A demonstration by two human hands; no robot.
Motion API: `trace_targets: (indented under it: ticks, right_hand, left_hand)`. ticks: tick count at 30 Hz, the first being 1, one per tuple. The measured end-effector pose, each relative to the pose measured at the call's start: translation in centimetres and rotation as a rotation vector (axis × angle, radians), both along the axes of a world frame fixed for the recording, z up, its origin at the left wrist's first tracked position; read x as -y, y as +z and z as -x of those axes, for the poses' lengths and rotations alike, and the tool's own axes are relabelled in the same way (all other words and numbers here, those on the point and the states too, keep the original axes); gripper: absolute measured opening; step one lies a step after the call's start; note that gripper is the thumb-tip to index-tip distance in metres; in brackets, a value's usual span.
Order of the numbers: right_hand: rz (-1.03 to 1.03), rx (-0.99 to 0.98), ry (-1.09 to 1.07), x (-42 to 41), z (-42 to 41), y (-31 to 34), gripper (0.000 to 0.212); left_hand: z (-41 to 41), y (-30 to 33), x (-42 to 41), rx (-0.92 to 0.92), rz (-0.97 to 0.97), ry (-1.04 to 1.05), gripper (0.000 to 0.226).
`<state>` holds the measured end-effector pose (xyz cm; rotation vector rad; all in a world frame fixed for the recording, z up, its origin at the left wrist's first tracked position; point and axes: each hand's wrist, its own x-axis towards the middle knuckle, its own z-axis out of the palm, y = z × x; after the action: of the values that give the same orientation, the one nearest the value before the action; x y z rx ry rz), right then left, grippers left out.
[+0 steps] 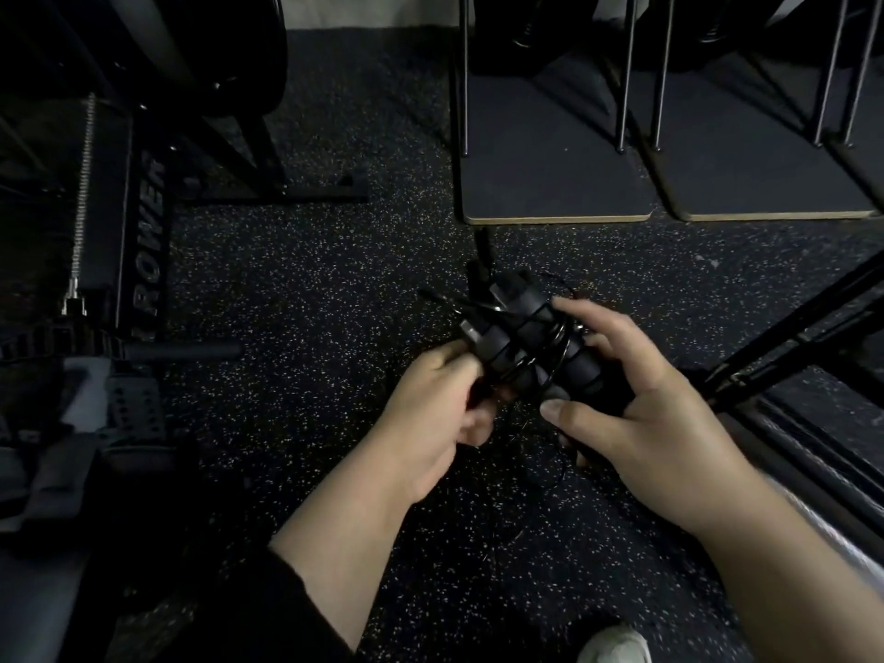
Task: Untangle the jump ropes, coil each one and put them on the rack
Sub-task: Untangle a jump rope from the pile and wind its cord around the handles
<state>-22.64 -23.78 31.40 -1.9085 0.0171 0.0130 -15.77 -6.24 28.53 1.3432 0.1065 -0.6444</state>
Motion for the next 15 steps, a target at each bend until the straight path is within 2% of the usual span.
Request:
trace_targets:
  ticks: [2,5,6,7,9,10,12,15]
  right_hand:
    - [0.042,-0.005,-0.021,0.1,-0.1,-0.5,0.075]
    - [0.089,0.008,-0.028,0.3,-0.4,-0.8,0.075]
    - [0.093,0.011,-0.029,0.4,-0.5,-0.9,0.075]
    - [0.106,0.011,-0.032,0.5,-0.6,-1.1,0.076]
    - [0.14,0.015,-0.055,0.6,-1.0,-1.3,0.078]
    - [0.145,0.02,-0.075,0.8,-1.1,-1.5,0.078]
    - [0.165,0.021,-0.108,1.1,-1.3,-1.8,0.079]
    - [0.189,0.037,-0.119,1.3,-1.5,-1.8,0.082]
  left_hand:
    - [0.2,-0.3,-0.2,-0.082,0.14,-0.007,0.034]
    - [0.0,-0.9,-0.5,-0.065,0.191,-0.118,0.088]
    - [-0.2,-0.9,-0.4,-0.059,0.192,-0.145,0.098]
    - [-0.3,-0.9,-0.3,-0.06,0.201,-0.164,0.095]
    - [-0.6,-0.9,0.0,-0.07,0.21,-0.176,0.058]
    - [-0.7,-0.9,0.1,-0.075,0.218,-0.188,0.051]
    - [-0.9,-1.1,0.0,-0.091,0.262,-0.197,0.064]
    - [-1.1,-0.9,0.0,-0.076,0.308,-0.232,0.107]
